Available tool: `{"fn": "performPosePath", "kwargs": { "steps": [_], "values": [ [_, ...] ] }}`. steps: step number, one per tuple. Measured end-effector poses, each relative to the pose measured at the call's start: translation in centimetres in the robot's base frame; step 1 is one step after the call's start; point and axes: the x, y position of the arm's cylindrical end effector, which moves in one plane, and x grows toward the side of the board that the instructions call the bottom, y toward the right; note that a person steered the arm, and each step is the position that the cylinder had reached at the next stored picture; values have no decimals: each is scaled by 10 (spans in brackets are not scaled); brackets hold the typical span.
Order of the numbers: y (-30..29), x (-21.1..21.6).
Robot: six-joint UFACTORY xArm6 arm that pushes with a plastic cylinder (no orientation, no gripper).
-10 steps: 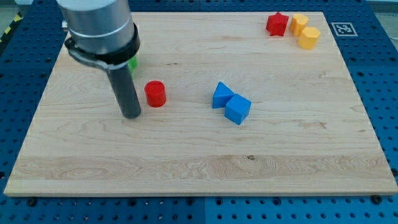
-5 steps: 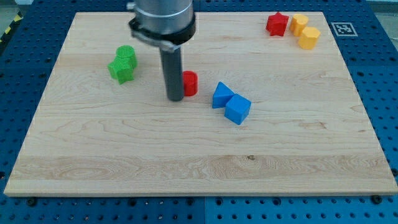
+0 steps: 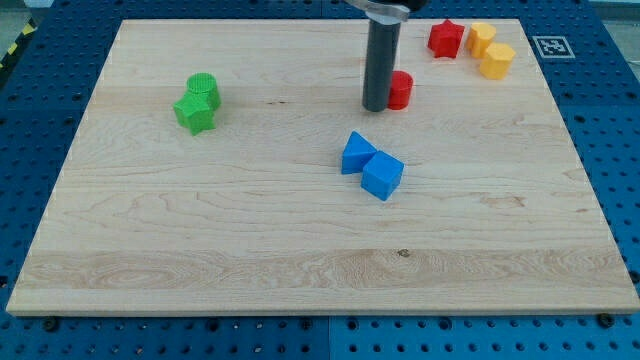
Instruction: Move the red circle closer to the yellow hexagon
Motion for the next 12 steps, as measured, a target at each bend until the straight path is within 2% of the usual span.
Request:
{"fn": "performPosePath", "kwargs": {
  "steps": [4,6,7,10,12],
  "values": [
    [4,8],
    [7,-23],
    [17,-33],
    [94,-43],
    [103,-52]
  ]
}}
